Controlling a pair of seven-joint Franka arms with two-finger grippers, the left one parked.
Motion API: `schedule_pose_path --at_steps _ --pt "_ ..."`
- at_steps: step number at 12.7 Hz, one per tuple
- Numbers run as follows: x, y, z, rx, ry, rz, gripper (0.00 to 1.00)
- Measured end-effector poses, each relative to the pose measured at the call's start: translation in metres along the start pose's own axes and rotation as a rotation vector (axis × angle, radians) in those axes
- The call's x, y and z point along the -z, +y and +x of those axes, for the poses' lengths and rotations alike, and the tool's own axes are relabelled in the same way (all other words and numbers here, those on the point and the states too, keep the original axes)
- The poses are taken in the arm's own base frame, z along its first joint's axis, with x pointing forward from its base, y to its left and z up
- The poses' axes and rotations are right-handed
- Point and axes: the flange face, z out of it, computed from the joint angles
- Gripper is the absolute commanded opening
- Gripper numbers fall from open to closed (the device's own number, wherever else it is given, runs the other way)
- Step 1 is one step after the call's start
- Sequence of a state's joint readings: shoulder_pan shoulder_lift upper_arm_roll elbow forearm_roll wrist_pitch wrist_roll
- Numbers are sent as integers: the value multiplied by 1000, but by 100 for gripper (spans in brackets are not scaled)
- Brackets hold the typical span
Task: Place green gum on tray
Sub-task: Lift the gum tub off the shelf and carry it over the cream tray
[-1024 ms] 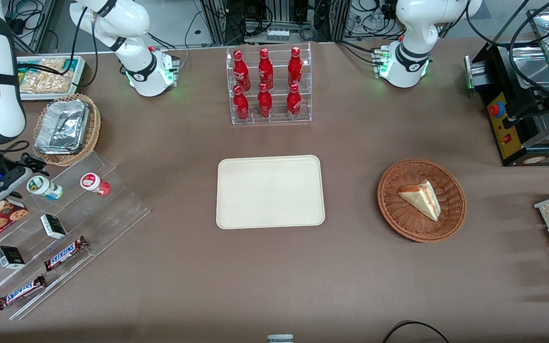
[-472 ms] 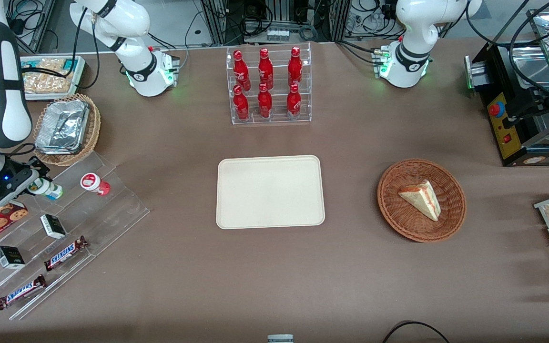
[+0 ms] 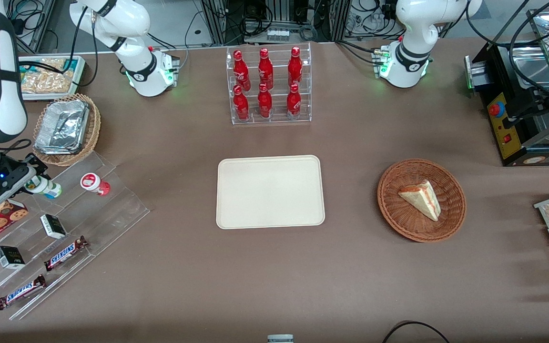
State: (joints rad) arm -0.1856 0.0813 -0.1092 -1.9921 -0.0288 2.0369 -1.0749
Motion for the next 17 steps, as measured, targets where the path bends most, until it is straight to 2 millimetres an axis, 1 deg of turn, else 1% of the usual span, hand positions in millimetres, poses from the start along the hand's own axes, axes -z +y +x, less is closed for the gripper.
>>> schedule_pose_path --at_steps 1,3,5,7,8,10,11,13,15,17 --pt "7 -8 11 -19 -7 11 0" --pt "16 -30 40 -67 -25 33 0" --pt "20 -57 74 -114 -43 44 0" --pt "21 -88 111 -170 -54 41 0" --pt "21 -107 131 -203 -58 36 0" --pt "21 -154 173 -273 -67 23 0" --pt "20 -176 191 -308 -71 18 0" --pt "16 -215 219 -377 -74 17 0" --pt "10 -254 248 -457 -64 29 0" --pt "-4 -294 287 -549 -41 21 0"
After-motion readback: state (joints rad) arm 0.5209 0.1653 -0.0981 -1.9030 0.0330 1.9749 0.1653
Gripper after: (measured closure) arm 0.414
